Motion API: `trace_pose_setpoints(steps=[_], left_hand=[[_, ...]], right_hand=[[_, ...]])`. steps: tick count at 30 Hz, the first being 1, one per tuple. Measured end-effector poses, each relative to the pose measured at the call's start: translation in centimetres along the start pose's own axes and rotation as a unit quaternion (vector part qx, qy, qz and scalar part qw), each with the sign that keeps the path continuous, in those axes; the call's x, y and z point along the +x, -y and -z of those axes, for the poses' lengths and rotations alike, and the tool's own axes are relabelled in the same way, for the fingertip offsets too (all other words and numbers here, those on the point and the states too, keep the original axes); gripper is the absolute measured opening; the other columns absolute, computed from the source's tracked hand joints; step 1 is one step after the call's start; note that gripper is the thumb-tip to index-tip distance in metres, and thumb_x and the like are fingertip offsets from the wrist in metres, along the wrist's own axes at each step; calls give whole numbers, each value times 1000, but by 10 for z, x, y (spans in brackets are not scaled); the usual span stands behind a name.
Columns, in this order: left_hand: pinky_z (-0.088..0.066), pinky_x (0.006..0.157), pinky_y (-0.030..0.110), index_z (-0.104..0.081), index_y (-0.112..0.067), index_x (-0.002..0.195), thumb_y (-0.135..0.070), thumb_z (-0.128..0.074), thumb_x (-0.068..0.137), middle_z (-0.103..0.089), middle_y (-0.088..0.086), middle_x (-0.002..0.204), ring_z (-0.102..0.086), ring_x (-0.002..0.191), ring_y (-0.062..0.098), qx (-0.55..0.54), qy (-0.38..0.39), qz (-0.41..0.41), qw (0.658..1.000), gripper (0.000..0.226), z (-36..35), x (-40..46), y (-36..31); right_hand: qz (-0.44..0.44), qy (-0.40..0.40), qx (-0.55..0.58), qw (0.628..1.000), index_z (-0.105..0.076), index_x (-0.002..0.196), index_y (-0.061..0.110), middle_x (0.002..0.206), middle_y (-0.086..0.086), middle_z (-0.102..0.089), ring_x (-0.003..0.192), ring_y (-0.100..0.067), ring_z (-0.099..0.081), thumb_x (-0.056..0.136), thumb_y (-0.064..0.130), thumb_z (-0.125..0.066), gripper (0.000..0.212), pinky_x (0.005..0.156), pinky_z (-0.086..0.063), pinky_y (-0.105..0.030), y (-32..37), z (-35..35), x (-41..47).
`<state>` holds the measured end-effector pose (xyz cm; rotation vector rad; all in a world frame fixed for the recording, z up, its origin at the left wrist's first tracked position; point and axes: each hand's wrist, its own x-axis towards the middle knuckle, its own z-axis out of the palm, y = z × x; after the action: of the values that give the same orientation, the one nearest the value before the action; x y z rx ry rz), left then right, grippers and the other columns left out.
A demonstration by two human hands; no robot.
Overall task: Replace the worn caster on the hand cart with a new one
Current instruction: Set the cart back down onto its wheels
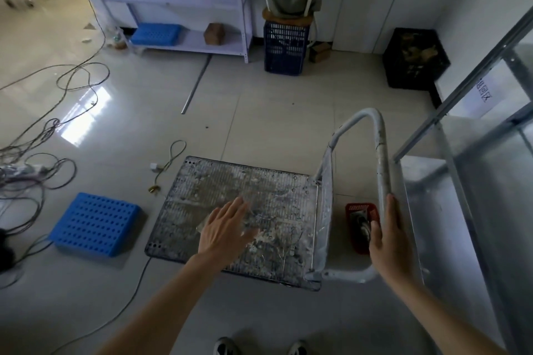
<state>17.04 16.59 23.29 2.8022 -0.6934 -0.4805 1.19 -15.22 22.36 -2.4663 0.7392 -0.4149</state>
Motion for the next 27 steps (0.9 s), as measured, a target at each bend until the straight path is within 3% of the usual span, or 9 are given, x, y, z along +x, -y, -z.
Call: trace_pose_setpoints(steps=[5, 9, 11, 15, 21, 25, 27], left_hand=[[-12, 126, 36, -17, -28, 161, -62, -42, 100, -9, -7, 169, -11, 155, 14, -11, -5, 20, 1000, 75, 16, -10, 36], [-14, 125, 36, -20, -29, 160, -61, -44, 99, -11, -6, 169, -13, 154, 14, -19, -19, 26, 999, 73, 36, -22, 70], [-14, 125, 35, -21, -29, 160, -61, -44, 99, -12, -6, 169, -14, 154, 14, -16, -19, 26, 999, 73, 46, -27, 88], [-13, 125, 36, -21, -28, 160, -64, -45, 98, -12, -5, 169, -13, 154, 15, -22, -24, 32, 999, 76, 62, -32, 119], [-9, 126, 34, -16, -26, 162, -61, -42, 100, -9, -5, 169, -10, 155, 14, -12, -19, 37, 999, 76, 73, -40, 153], [-8, 126, 34, -15, -26, 162, -60, -42, 101, -8, -5, 169, -9, 156, 14, -13, -12, 39, 999, 75, 77, -45, 168], [-9, 126, 34, -15, -27, 162, -61, -42, 100, -9, -6, 169, -10, 155, 14, -7, -14, 42, 999, 76, 78, -46, 176]], right_hand=[[32, -12, -15, 999, 2, 162, 36, 165, -8, -26, 136, -35, -51, 103, 26, -44, 75, 88, -59, -56, 17, -26, -10], [26, -15, -33, 999, 3, 162, 36, 162, -14, -31, 133, -43, -51, 102, 32, -41, 74, 88, -58, -59, 44, -47, -25], [21, -20, -28, 999, 1, 162, 32, 163, -15, -30, 133, -45, -51, 102, 27, -44, 75, 92, -55, -61, 64, -58, -32], [19, -31, -14, 999, -21, 159, 3, 159, -24, -34, 137, -45, -46, 98, 4, -58, 71, 99, -45, -46, 108, -76, -44], [31, -8, 2, 999, -14, 162, 8, 164, -18, -25, 137, -43, -48, 99, 7, -56, 76, 85, -59, -50, 151, -106, -61], [22, 9, 23, 999, -9, 163, 12, 166, -17, -23, 128, -41, -57, 98, 8, -56, 80, 69, -62, -39, 179, -127, -78], [19, 16, 40, 999, -6, 163, 13, 167, -15, -20, 139, -32, -46, 97, 5, -59, 85, 77, -57, -31, 191, -135, -86]])
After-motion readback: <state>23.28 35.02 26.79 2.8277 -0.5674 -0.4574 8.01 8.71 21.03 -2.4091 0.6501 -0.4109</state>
